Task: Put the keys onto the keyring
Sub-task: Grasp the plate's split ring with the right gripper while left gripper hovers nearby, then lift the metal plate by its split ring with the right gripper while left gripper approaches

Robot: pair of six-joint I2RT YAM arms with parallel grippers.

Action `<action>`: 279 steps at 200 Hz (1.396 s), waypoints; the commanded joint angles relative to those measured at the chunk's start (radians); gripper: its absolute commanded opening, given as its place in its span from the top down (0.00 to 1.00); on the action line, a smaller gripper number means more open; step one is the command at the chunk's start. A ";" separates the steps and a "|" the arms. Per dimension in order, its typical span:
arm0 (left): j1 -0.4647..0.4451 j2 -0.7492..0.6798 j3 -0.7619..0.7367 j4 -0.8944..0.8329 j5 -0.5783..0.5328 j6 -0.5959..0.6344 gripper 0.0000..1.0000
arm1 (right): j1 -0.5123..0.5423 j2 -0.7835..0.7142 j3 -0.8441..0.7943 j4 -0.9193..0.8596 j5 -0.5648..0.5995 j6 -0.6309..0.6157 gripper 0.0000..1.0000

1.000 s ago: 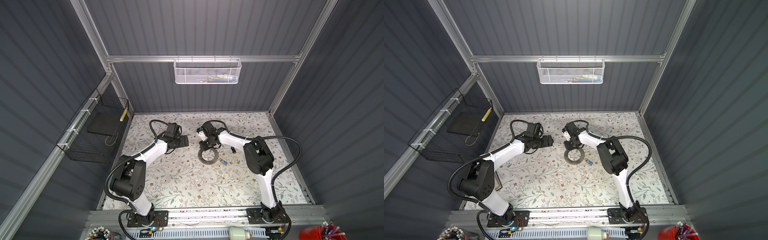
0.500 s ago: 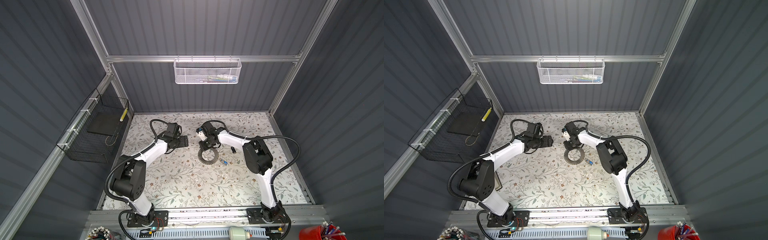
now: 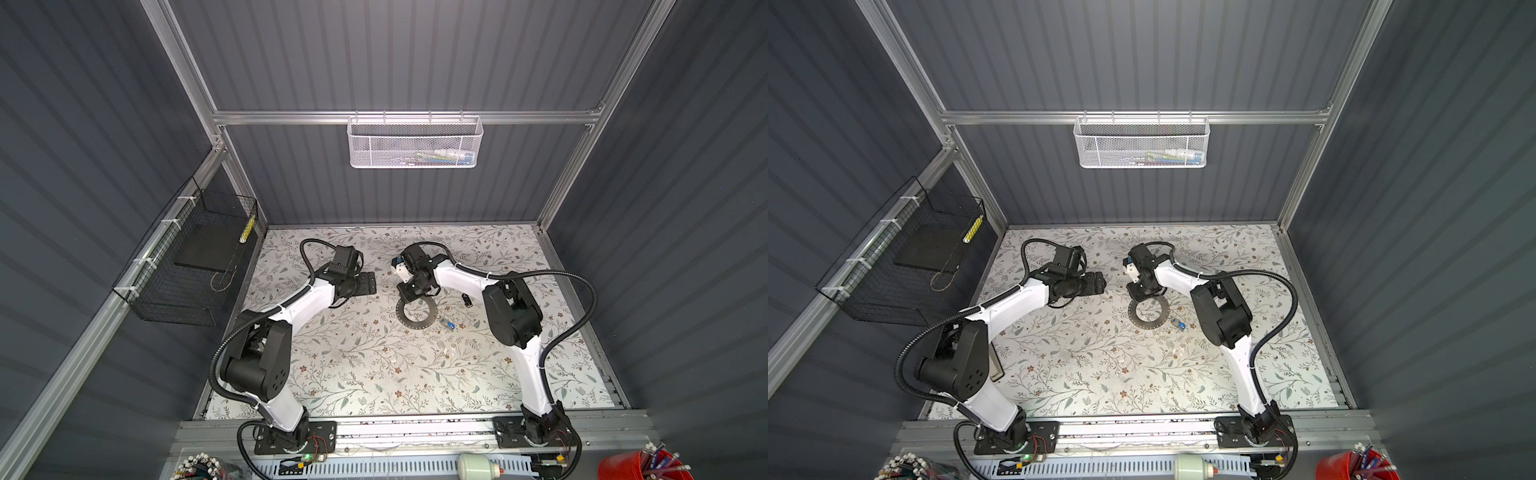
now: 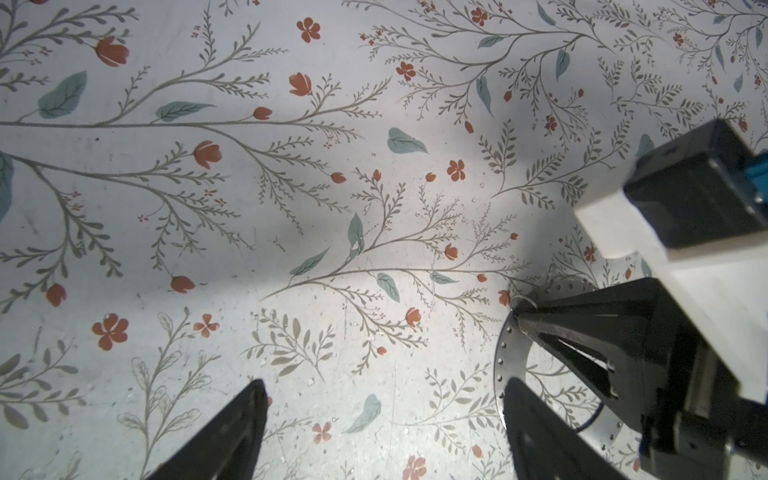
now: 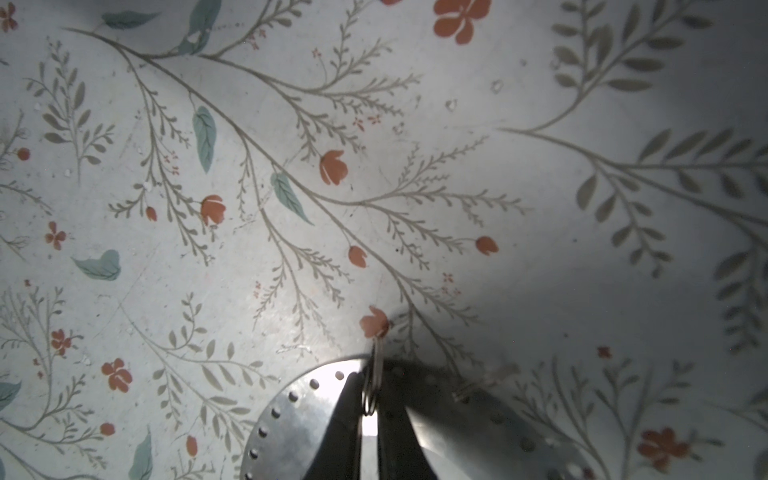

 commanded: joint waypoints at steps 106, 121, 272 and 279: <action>0.003 0.003 0.023 -0.006 0.000 0.030 0.11 | 0.001 -0.011 -0.006 -0.043 0.006 -0.011 0.84; 0.003 0.003 0.023 -0.005 -0.001 0.030 0.12 | 0.001 -0.013 -0.006 -0.042 -0.003 -0.016 0.87; -0.003 -0.270 -0.188 0.382 0.262 0.301 0.40 | -0.031 -0.549 -0.410 0.240 -0.437 -0.373 1.00; -0.008 -0.301 -0.211 0.404 0.276 0.331 0.41 | -0.037 -0.565 -0.422 0.251 -0.466 -0.375 1.00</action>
